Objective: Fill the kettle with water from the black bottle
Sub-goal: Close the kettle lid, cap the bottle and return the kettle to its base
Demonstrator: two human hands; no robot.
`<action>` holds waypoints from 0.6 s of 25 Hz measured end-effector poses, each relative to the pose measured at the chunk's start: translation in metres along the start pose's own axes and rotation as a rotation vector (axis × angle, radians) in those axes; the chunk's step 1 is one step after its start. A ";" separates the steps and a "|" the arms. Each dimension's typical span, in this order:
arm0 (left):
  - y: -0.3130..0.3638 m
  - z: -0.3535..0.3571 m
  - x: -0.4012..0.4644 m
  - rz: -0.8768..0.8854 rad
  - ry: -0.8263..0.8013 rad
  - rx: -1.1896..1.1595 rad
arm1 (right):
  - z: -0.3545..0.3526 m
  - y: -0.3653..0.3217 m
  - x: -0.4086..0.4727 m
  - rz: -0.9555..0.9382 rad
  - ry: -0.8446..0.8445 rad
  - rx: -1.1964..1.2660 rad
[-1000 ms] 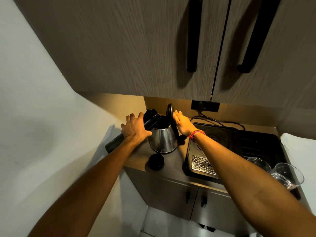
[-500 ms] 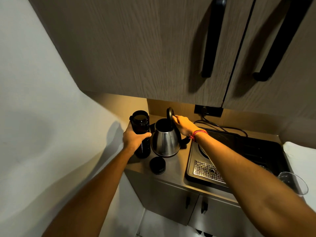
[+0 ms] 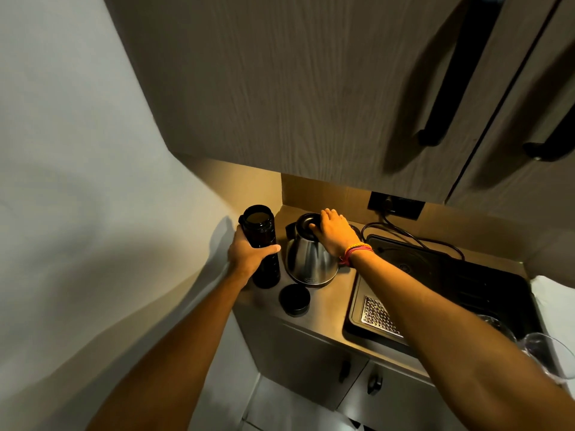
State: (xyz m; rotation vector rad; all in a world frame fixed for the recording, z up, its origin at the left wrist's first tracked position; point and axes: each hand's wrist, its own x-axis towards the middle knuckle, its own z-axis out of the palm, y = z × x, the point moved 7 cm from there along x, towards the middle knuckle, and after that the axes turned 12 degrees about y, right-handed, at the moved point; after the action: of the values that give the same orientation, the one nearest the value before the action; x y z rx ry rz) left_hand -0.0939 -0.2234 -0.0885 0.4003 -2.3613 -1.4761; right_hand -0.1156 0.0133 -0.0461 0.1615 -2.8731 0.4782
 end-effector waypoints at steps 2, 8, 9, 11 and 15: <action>0.008 -0.003 -0.002 0.083 0.033 0.033 | 0.002 0.003 -0.002 -0.019 -0.019 0.009; 0.013 -0.033 -0.049 0.422 0.385 0.336 | 0.005 -0.010 -0.024 -0.255 0.069 -0.047; 0.006 -0.033 -0.060 0.434 0.400 0.335 | 0.008 -0.013 -0.028 -0.283 0.077 -0.067; -0.010 -0.025 -0.084 0.435 0.341 0.305 | 0.014 -0.015 -0.035 -0.313 0.087 -0.099; -0.042 0.037 -0.122 0.417 -0.216 0.498 | 0.022 -0.022 -0.046 -0.364 0.099 -0.140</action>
State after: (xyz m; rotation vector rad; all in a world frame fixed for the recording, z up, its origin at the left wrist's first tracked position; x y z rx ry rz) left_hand 0.0040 -0.1622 -0.1565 -0.1507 -2.7549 -0.7719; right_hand -0.0725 -0.0114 -0.0708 0.6043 -2.6818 0.2084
